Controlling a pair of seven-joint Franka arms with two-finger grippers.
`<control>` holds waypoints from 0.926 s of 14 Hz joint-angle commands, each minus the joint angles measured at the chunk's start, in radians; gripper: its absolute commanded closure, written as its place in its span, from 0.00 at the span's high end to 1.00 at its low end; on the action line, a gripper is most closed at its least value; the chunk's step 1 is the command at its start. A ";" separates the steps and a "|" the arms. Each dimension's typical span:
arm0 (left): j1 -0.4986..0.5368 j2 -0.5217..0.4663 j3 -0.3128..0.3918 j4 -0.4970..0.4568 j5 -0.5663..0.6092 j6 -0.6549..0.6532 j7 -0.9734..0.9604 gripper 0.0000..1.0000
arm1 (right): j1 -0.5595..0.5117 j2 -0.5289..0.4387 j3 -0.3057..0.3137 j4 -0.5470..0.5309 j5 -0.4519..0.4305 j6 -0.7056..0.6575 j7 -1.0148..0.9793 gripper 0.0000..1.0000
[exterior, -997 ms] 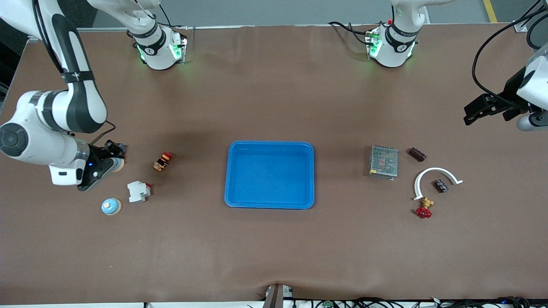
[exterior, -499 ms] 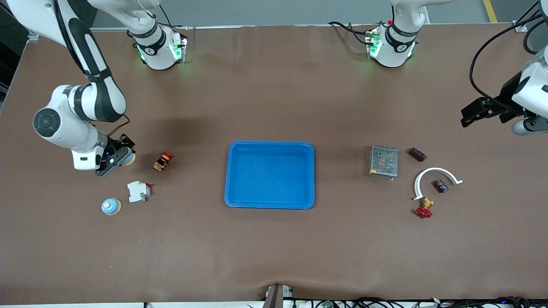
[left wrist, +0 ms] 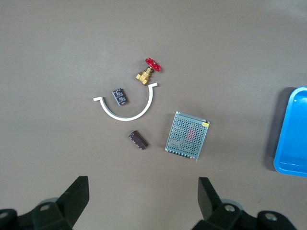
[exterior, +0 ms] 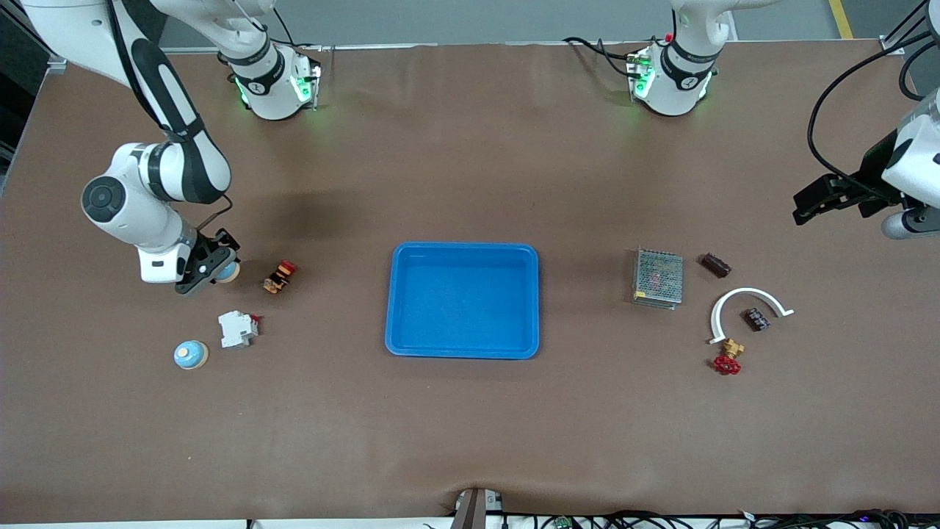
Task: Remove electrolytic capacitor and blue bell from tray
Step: 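Carry the bell with the right gripper toward the red button, then lower the bell beside the red button and open the right gripper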
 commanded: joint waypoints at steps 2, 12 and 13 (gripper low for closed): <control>-0.001 -0.005 0.004 0.010 -0.001 -0.008 -0.003 1.00 | -0.015 0.042 0.016 -0.013 -0.012 0.063 -0.012 0.36; -0.002 0.002 0.004 0.011 -0.001 -0.008 -0.018 1.00 | 0.001 0.096 0.017 -0.010 -0.012 0.116 -0.008 0.51; -0.002 0.002 0.002 0.011 -0.001 -0.008 -0.017 1.00 | 0.002 0.096 0.017 -0.009 -0.012 0.116 -0.007 0.93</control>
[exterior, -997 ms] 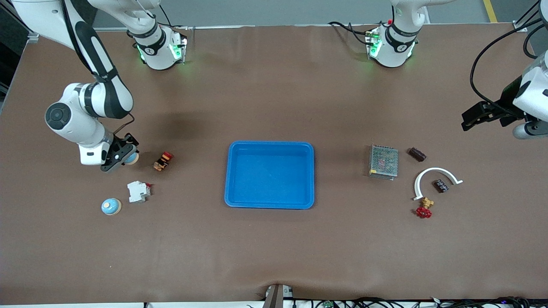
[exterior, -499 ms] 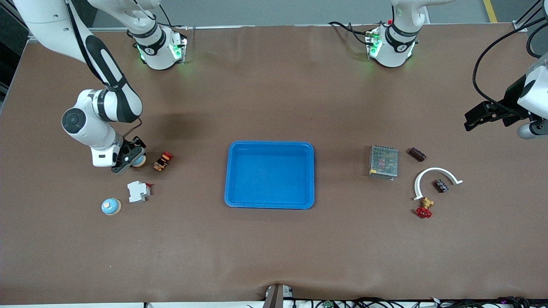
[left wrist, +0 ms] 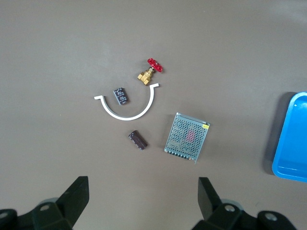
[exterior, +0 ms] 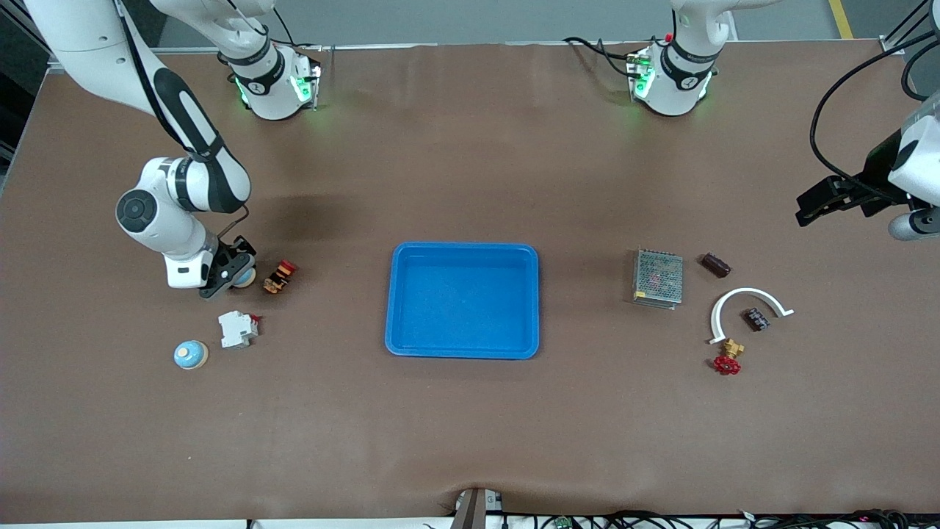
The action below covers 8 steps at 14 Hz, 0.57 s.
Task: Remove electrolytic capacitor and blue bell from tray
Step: 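Lower the bell beside the red button and open the right gripper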
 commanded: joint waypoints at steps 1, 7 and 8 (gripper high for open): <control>-0.004 0.000 0.001 0.009 -0.001 -0.007 0.012 1.00 | -0.003 -0.007 0.002 -0.003 -0.012 0.008 -0.004 1.00; -0.004 -0.015 -0.003 0.009 -0.009 -0.061 0.006 1.00 | -0.005 -0.016 0.002 0.020 -0.012 -0.006 -0.002 1.00; -0.004 -0.018 -0.006 0.009 -0.009 -0.064 0.003 1.00 | -0.007 -0.018 0.002 0.031 -0.012 -0.007 -0.001 1.00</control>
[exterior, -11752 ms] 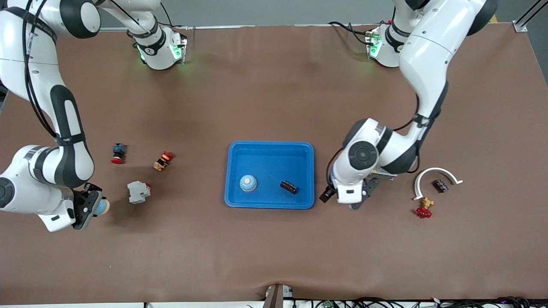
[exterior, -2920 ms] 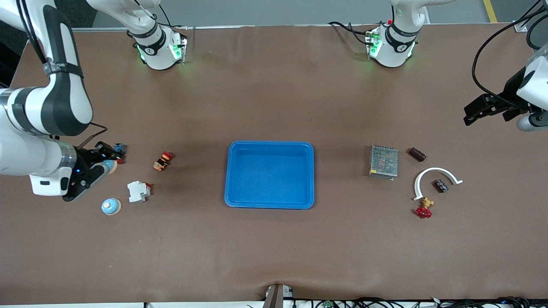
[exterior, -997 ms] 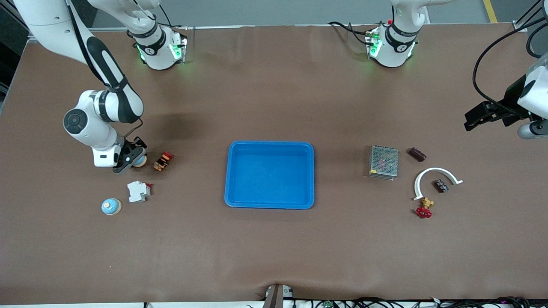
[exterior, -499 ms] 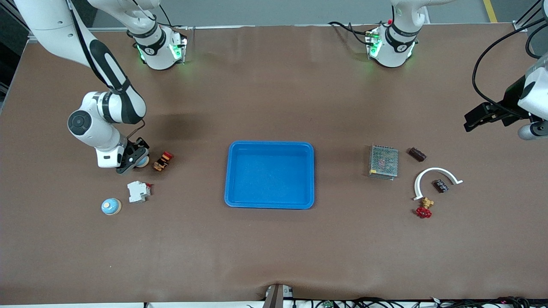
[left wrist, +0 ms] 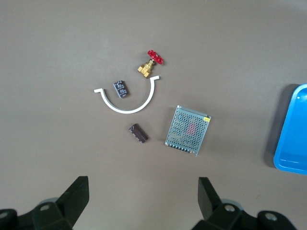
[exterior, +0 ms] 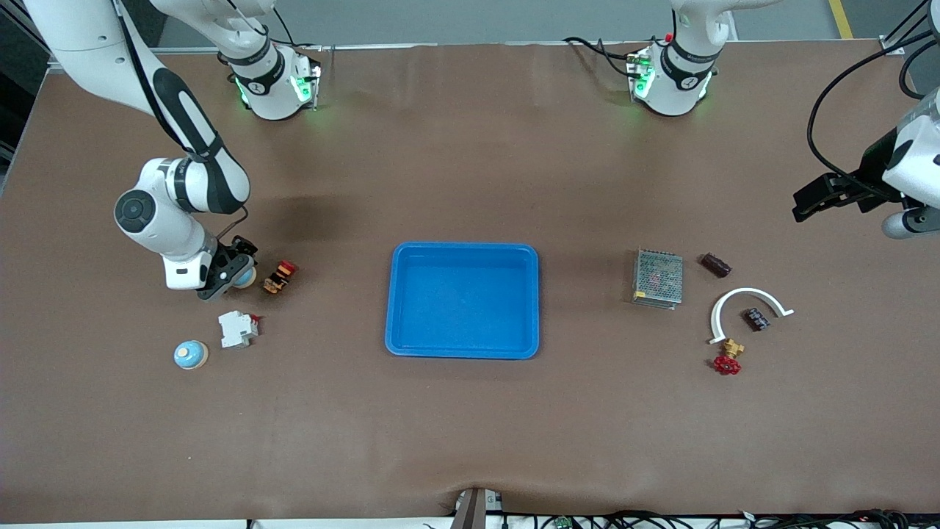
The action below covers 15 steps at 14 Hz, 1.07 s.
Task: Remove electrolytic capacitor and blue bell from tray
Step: 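Lower the bell beside the red button and open the right gripper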
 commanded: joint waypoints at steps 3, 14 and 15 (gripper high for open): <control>-0.002 -0.018 -0.009 0.009 -0.015 -0.037 0.010 1.00 | -0.007 -0.028 0.002 0.048 -0.009 -0.011 0.013 1.00; -0.001 -0.032 -0.030 0.005 -0.018 -0.041 0.009 1.00 | 0.053 -0.030 0.001 0.745 -0.033 -0.848 0.387 1.00; -0.001 -0.035 -0.030 0.005 -0.018 -0.041 0.002 1.00 | 0.073 -0.030 0.001 0.811 -0.059 -0.929 0.433 1.00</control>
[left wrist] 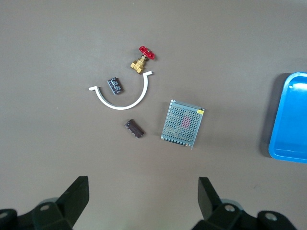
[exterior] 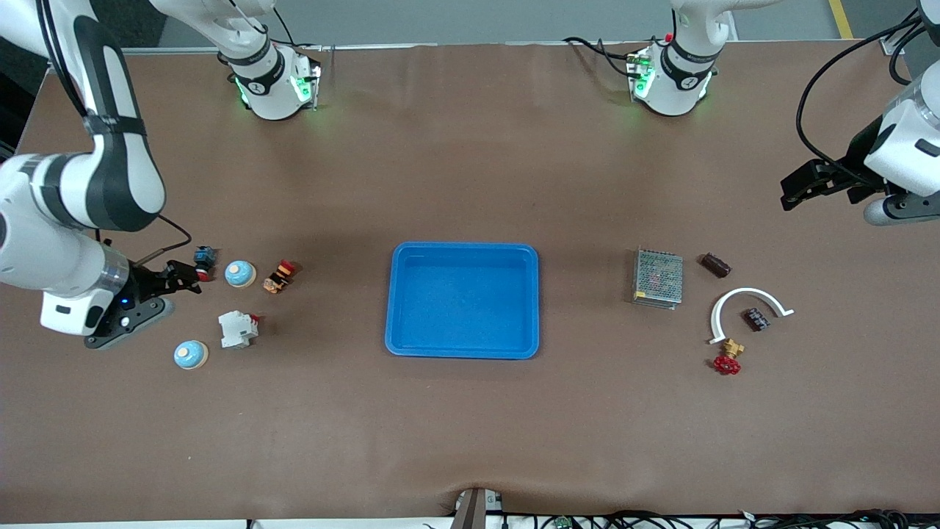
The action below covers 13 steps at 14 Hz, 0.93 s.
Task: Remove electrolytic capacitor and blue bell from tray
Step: 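Lower the bell beside the red button and open the right gripper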
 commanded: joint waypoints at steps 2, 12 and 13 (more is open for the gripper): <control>0.003 -0.021 0.001 -0.004 -0.018 -0.018 -0.003 1.00 | 0.064 0.008 0.003 0.211 -0.064 -0.245 0.180 1.00; 0.005 -0.035 0.007 -0.003 -0.018 -0.021 0.012 1.00 | 0.058 -0.291 -0.003 0.106 -0.054 -0.408 0.421 1.00; 0.005 -0.035 0.007 -0.003 -0.018 -0.021 0.012 1.00 | 0.047 -0.346 -0.003 0.028 -0.054 -0.350 0.459 1.00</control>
